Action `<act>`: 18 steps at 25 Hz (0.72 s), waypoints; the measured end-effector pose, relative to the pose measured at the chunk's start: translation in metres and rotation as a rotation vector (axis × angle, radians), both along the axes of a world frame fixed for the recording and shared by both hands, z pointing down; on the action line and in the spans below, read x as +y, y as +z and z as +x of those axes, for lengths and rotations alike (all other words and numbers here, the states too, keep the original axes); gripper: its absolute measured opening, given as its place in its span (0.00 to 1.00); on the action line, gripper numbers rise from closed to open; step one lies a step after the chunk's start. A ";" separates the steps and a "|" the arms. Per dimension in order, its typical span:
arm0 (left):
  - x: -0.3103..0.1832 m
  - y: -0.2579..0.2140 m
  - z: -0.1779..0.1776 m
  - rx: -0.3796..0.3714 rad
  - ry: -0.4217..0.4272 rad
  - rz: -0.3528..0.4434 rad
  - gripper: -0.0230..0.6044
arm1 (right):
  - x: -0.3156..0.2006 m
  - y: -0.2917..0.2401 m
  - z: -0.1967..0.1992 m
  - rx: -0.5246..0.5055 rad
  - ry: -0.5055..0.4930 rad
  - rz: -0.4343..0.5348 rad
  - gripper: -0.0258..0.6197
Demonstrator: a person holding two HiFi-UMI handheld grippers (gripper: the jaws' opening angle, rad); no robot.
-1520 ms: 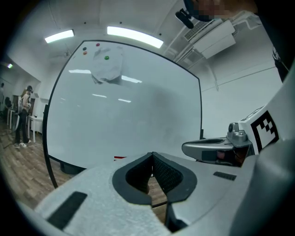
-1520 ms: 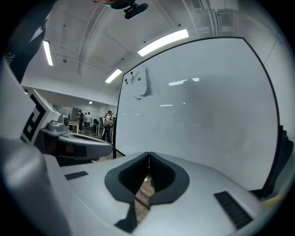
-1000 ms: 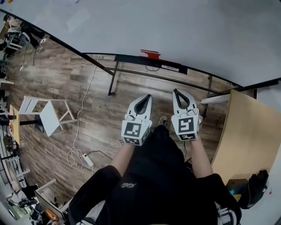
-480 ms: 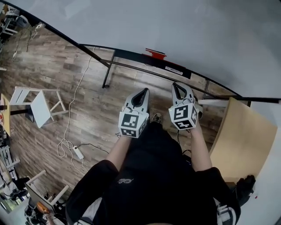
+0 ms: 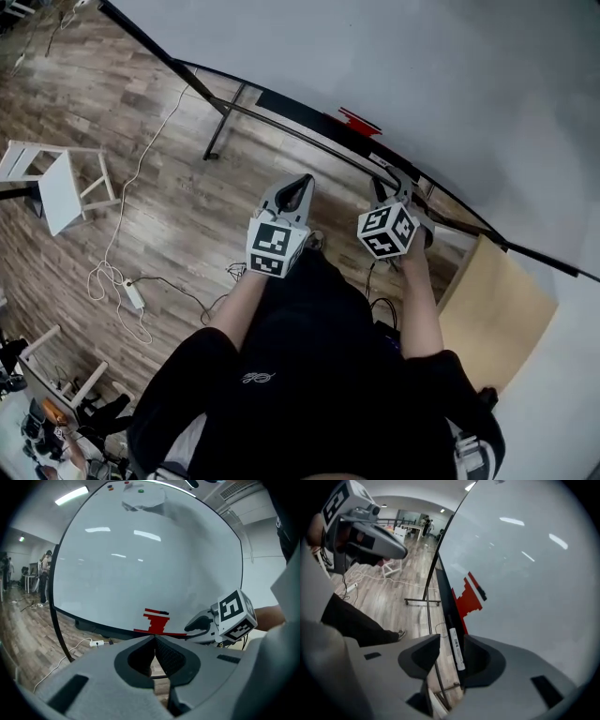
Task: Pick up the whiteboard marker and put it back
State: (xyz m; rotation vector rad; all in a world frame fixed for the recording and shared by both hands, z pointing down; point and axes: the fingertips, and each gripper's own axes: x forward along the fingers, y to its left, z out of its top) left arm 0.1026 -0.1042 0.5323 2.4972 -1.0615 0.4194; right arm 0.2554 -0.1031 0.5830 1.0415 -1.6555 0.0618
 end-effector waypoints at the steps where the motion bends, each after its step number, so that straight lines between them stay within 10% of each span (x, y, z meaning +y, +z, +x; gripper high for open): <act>1: -0.003 0.003 -0.003 -0.001 -0.007 -0.008 0.05 | -0.002 0.007 0.001 0.030 -0.012 -0.020 0.27; 18: -0.028 0.027 -0.042 0.005 -0.077 -0.045 0.05 | -0.032 0.075 0.010 0.223 -0.081 -0.175 0.27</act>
